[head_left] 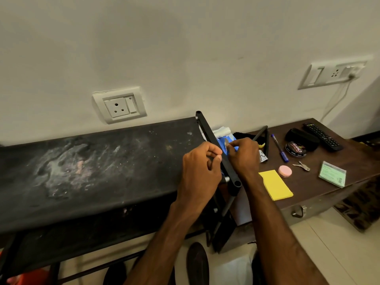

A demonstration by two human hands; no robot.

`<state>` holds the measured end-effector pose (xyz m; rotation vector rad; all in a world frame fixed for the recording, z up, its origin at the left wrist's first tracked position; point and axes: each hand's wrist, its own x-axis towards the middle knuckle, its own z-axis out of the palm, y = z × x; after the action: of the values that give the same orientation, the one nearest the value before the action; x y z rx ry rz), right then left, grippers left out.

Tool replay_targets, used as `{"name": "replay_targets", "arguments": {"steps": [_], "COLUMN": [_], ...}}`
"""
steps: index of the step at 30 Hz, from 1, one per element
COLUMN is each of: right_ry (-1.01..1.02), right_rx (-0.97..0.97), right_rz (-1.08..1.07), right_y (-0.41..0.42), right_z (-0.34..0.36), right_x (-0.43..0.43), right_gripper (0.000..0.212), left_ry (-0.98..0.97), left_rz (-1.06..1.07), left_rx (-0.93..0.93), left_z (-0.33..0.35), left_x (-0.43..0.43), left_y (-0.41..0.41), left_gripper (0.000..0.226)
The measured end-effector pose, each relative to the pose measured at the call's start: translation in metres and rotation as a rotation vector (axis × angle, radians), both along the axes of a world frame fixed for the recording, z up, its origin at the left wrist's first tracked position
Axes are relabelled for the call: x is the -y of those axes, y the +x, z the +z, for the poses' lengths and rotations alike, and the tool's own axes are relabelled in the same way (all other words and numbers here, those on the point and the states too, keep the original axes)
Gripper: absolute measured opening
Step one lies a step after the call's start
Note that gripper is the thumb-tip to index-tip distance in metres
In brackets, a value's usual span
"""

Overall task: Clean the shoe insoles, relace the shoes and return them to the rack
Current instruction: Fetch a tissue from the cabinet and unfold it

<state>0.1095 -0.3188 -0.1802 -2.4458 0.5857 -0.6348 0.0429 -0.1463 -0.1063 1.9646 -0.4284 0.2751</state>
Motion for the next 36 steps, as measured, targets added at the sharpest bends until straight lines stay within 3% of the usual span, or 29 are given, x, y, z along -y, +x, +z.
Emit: {"name": "replay_targets", "arguments": {"steps": [8, 17, 25, 36], "right_ry": [-0.096, -0.217, -0.201, 0.07], "right_rx": [-0.095, -0.22, -0.301, -0.009], "right_rz": [0.111, 0.073, 0.042, 0.036], "right_y": [0.018, 0.022, 0.018, 0.005], "right_z": [0.005, 0.003, 0.002, 0.009], "right_x": [-0.004, -0.002, -0.001, -0.007], "right_gripper": [0.018, 0.023, 0.026, 0.013], "left_ry": [-0.032, -0.049, -0.062, -0.066], "left_rz": [-0.005, -0.009, -0.01, -0.011], "left_rx": [-0.018, -0.051, -0.069, -0.073], "left_z": [0.0, 0.001, -0.001, -0.001], "left_x": [-0.002, -0.002, -0.003, -0.004], "left_y": [0.002, 0.002, 0.004, 0.004], "left_gripper": [0.006, 0.005, 0.007, 0.007]}}
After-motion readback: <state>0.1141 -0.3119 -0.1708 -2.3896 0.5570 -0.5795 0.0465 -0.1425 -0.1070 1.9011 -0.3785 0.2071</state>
